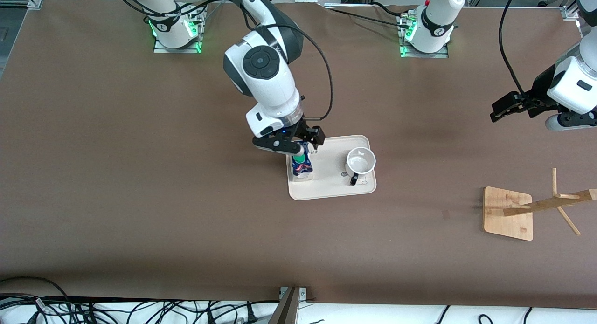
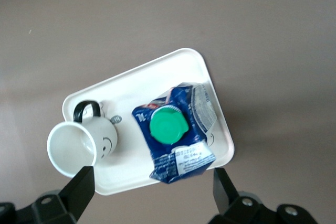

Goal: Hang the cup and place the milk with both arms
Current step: 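Lower the right gripper and close it on the milk carton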

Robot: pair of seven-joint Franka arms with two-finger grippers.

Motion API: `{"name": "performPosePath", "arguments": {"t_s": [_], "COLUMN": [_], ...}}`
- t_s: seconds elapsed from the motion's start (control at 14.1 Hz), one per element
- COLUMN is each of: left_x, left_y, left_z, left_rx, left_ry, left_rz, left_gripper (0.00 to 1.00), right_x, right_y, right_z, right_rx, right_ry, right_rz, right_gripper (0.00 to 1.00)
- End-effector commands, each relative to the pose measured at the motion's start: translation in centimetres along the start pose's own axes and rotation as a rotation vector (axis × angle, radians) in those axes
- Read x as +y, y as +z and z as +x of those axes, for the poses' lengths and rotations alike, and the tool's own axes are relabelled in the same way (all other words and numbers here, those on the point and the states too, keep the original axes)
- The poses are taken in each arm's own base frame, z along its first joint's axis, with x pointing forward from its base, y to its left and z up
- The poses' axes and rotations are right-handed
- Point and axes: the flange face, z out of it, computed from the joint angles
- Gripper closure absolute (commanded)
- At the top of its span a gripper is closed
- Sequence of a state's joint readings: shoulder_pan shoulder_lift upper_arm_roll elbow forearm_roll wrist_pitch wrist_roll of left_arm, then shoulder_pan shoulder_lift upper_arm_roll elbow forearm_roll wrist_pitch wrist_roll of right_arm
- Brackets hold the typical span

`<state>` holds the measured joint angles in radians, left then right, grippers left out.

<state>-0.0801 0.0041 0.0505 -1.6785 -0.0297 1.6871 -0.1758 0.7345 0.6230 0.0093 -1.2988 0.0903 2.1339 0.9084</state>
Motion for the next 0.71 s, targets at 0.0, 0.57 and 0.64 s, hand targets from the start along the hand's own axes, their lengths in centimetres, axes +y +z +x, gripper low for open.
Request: {"name": "performPosePath", "arguments": {"t_s": [0.0,0.57,0.64], "left_x": [0.3,0.7,0.9], "left_y": [-0.9,-0.2,-0.1], "left_z": [0.6,0.5,0.5], "left_rx": [0.013,-0.003,-0.005], "left_ry": [-0.007,0.000,0.005], "left_rz": [0.011,0.011,0.011], "left_gripper": [0.00,0.00,0.00], "right_x": [-1.5,1.2,1.8], "right_y": [0.1,0.4,0.8], "right_z": [-1.7,2.4,3.1], "right_rx": [0.000,0.015,0.014], "right_ry": [-0.171,-0.325,-0.334], "right_rz": [0.012,-0.003,-0.007], "right_gripper": [0.00,0.00,0.00]}}
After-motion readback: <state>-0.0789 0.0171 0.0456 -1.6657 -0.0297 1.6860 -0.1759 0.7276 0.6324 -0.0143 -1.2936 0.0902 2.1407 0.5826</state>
